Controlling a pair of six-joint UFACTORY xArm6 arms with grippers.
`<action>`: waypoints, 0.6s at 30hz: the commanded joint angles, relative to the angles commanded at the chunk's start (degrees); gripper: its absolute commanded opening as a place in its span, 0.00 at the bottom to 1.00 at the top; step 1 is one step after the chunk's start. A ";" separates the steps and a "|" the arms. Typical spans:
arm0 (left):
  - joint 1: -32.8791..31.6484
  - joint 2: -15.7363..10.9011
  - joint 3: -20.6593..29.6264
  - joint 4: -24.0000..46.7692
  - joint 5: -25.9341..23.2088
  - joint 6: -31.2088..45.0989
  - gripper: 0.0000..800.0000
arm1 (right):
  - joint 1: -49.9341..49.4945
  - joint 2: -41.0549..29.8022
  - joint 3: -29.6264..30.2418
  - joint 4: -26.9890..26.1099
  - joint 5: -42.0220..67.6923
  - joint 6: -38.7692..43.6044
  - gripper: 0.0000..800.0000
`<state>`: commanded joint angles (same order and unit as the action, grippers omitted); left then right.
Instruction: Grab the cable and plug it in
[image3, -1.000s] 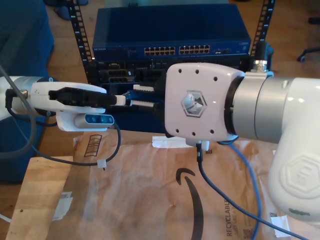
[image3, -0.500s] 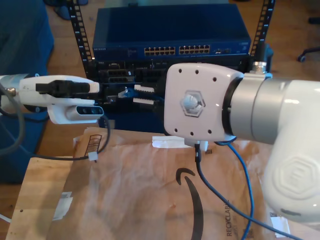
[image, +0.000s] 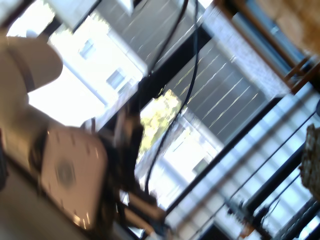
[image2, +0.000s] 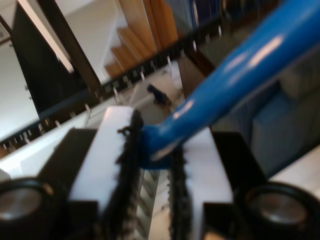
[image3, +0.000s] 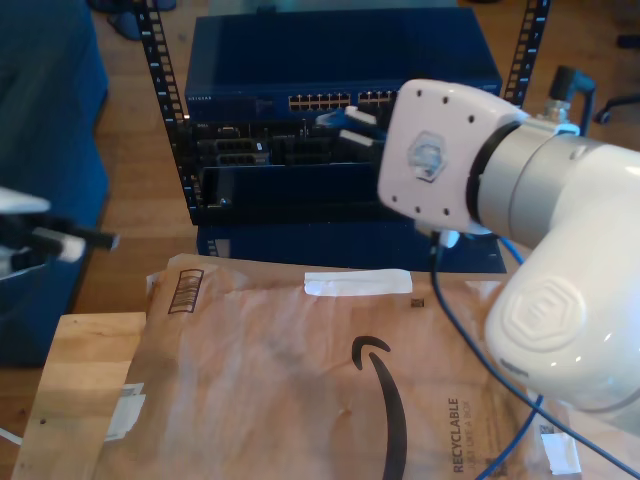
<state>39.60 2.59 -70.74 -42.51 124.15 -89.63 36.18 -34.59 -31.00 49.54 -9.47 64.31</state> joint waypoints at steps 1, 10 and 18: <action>0.62 -1.23 0.79 2.99 0.09 1.76 1.00 | -1.41 0.00 0.79 -1.49 -1.76 0.00 0.01; 3.43 -13.98 15.47 21.71 -0.79 22.15 1.00 | -2.64 0.00 8.97 -7.21 -19.43 -3.34 0.00; 21.89 -15.82 24.44 24.79 -4.57 44.40 1.00 | -2.55 4.13 11.25 -6.59 -31.82 -8.88 0.00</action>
<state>61.49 -13.23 -46.30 -17.71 119.58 -45.23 33.63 -30.46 -19.75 42.95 -41.30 55.43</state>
